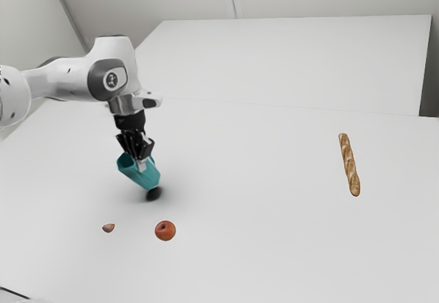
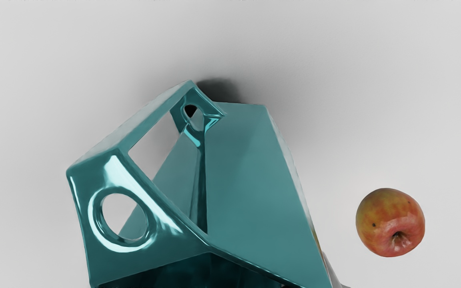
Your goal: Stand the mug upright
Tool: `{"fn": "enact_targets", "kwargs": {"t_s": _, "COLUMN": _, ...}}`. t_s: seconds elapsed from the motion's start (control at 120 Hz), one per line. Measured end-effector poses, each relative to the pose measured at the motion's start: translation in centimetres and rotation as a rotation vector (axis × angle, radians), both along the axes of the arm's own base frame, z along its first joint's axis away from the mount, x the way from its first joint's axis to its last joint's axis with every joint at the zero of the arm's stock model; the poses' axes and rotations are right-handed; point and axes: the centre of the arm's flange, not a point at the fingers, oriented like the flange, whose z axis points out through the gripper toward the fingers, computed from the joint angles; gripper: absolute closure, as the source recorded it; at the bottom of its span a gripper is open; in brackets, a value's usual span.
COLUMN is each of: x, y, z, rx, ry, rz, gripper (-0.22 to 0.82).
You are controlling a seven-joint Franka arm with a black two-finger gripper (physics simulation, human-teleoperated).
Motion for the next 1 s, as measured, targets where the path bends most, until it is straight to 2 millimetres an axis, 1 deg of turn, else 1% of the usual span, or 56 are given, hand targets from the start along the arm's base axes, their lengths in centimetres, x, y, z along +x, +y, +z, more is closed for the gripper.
{"fn": "enact_targets", "kwargs": {"t_s": 0.083, "x": 0.2, "y": -1.4, "z": -0.4, "rx": 0.017, "ry": 0.005, "rz": 0.004, "gripper": 0.78}}
{"fn": "enact_targets", "kwargs": {"t_s": 0.317, "x": 0.3, "y": -3.7, "z": -2.2, "rx": 0.065, "ry": 0.035, "rz": 0.022, "gripper": 0.78}}
{"fn": "enact_targets", "kwargs": {"t_s": 0.542, "x": 0.4, "y": -4.7, "z": -4.1, "rx": 0.117, "ry": 0.065, "rz": 0.038, "gripper": 0.78}}
{"fn": "enact_targets", "kwargs": {"t_s": 0.658, "x": 0.5, "y": -4.6, "z": -4.5, "rx": 0.135, "ry": 0.069, "rz": 0.058, "gripper": 0.78}}
{"fn": "enact_targets", "kwargs": {"t_s": 0.75, "x": 0.5, "y": -5.1, "z": -4.6, "rx": 0.145, "ry": 0.068, "rz": 0.064, "gripper": 0.78}}
{"fn": "enact_targets", "kwargs": {"t_s": 0.792, "x": 0.5, "y": -5.3, "z": -4.7, "rx": 0.147, "ry": 0.067, "rz": 0.068, "gripper": 0.75}}
{"fn": "enact_targets", "kwargs": {"t_s": 0.908, "x": 0.5, "y": -5.7, "z": -4.7, "rx": 0.154, "ry": 0.065, "rz": 0.079, "gripper": 0.60}}
{"fn": "enact_targets", "kwargs": {"t_s": 1.0, "x": 0.5, "y": -6.0, "z": -4.4, "rx": 0.161, "ry": 0.058, "rz": 0.088, "gripper": 0.51}}
